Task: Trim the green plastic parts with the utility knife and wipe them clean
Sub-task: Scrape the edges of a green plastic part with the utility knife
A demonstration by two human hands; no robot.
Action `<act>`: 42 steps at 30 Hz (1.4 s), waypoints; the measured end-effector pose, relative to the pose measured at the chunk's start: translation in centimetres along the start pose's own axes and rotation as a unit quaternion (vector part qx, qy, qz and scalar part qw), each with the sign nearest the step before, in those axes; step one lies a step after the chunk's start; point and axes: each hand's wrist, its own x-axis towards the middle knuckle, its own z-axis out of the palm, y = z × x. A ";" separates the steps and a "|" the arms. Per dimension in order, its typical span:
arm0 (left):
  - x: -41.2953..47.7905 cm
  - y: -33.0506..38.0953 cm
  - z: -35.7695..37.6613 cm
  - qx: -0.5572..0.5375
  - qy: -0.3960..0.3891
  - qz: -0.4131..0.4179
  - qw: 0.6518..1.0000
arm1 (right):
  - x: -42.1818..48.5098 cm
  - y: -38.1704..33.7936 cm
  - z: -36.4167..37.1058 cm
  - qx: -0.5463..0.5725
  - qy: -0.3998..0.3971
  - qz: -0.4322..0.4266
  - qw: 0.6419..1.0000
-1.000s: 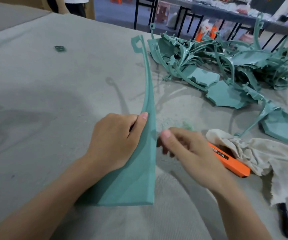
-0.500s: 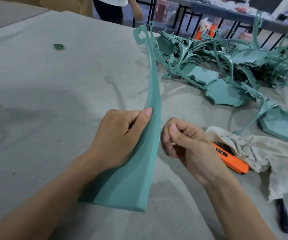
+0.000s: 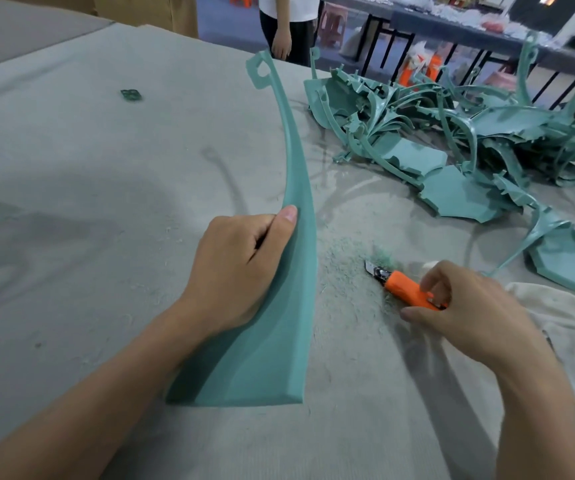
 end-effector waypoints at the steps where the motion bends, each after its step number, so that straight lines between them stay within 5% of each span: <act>1: 0.0 0.0 0.0 -0.001 0.000 0.000 1.000 | 0.1 0.0 0.1 -0.008 0.004 0.005 1.000; 7: -0.1 -0.1 0.1 -0.004 -0.002 -0.001 1.000 | 0.9 1.4 0.6 -0.054 0.017 0.004 0.998; 10: -0.2 -0.1 0.1 -0.002 0.002 -0.004 1.000 | 0.9 1.7 0.5 0.103 0.085 -0.045 0.990; 13: -0.1 -0.1 0.1 -0.011 0.018 -0.016 1.000 | 0.2 0.4 0.1 0.350 0.086 -0.181 0.915; 16: 0.1 -0.3 0.0 -0.031 0.042 -0.039 0.998 | -0.7 -1.5 0.7 0.410 -0.014 -0.312 0.857; 23: 0.4 -0.5 -0.3 -0.042 0.058 -0.048 0.996 | -1.4 -4.8 2.5 0.533 -0.112 -0.268 0.795; 27: 0.4 -0.6 -0.1 -0.036 0.056 -0.044 0.997 | -2.1 -5.7 3.0 0.477 -0.062 -0.298 0.824; 42: 0.0 -0.4 0.2 -0.039 0.060 -0.033 0.997 | -2.4 -7.0 4.3 0.429 0.053 -0.313 0.846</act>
